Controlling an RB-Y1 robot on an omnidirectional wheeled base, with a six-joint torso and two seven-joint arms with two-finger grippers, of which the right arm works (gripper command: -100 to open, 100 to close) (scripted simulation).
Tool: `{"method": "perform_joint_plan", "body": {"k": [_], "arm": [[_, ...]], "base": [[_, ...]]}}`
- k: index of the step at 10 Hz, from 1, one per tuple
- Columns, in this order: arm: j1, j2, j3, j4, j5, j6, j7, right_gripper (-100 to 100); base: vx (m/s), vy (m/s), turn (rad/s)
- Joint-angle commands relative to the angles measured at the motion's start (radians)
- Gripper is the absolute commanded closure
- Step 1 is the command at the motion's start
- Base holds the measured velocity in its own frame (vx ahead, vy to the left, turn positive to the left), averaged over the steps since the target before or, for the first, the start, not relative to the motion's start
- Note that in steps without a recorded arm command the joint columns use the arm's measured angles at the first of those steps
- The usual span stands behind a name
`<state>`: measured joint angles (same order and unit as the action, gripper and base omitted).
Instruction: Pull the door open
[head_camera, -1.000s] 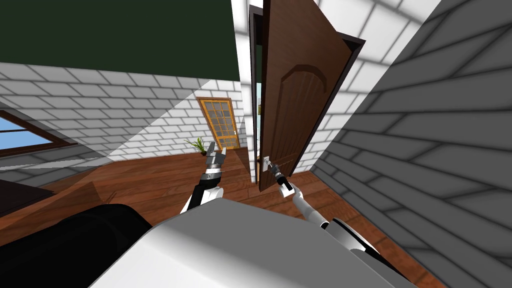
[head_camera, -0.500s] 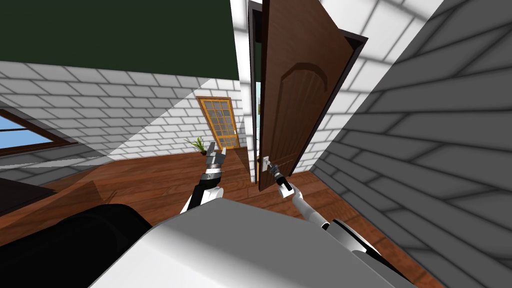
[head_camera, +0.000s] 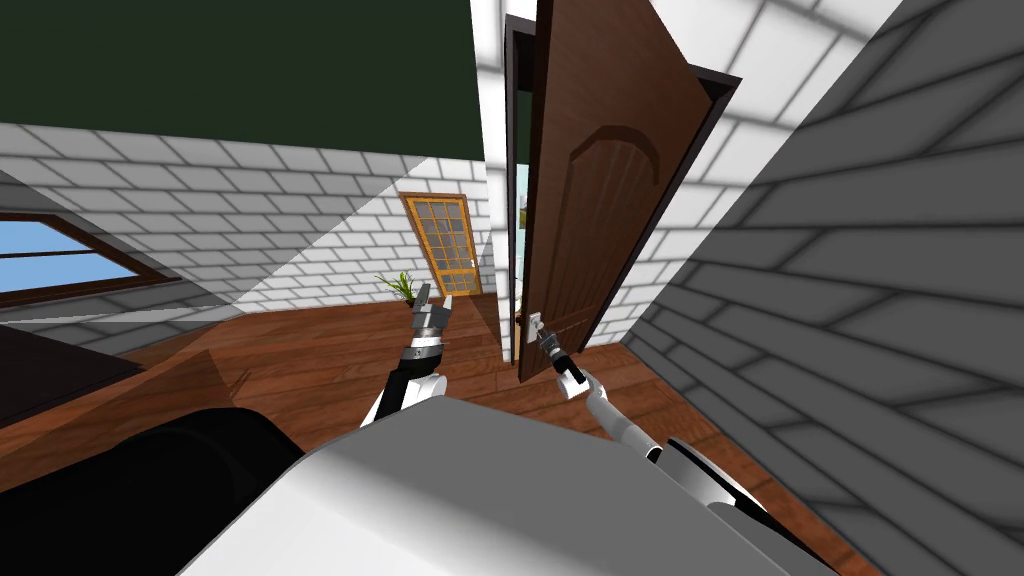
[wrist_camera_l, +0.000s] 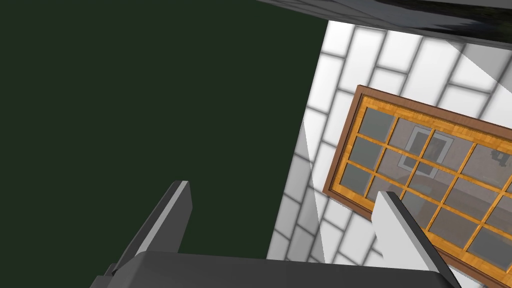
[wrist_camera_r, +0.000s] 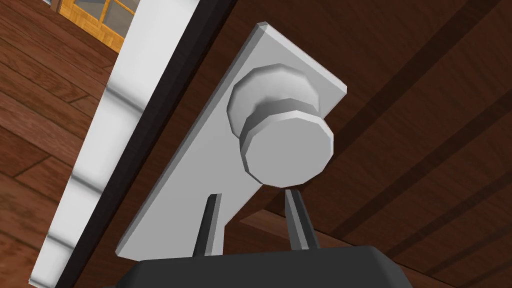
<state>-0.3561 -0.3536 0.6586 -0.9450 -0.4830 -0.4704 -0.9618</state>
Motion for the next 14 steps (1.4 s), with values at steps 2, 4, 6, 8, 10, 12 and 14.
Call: {"method": "perform_joint_plan", "body": {"k": [2,4,6,8,10,12,14], "arm": [[-0.021,-0.003,0.018,-0.008,-0.028,-0.022,-0.054,-100],[-0.023,-0.019,0.044,-0.023,-0.071,-0.025,-0.117,-100],[-0.025,-0.027,0.057,-0.03,-0.093,-0.026,-0.166,-100],[-0.026,-0.036,0.072,-0.038,-0.117,-0.028,-0.209,-100],[-0.027,-0.044,0.086,-0.046,-0.14,-0.029,-0.249,-100],[-0.03,-0.061,0.115,-0.062,-0.186,-0.033,-0.316,-100],[-0.032,-0.069,0.129,-0.069,-0.207,-0.034,-0.366,-100]], "base": [[-0.052,-0.018,0.011],[-0.053,-0.029,0.024],[-0.044,-0.034,0.013],[-0.037,-0.041,0.021],[-0.026,-0.033,0.013],[-0.034,-0.042,0.023],[-0.035,-0.041,0.015]]}}
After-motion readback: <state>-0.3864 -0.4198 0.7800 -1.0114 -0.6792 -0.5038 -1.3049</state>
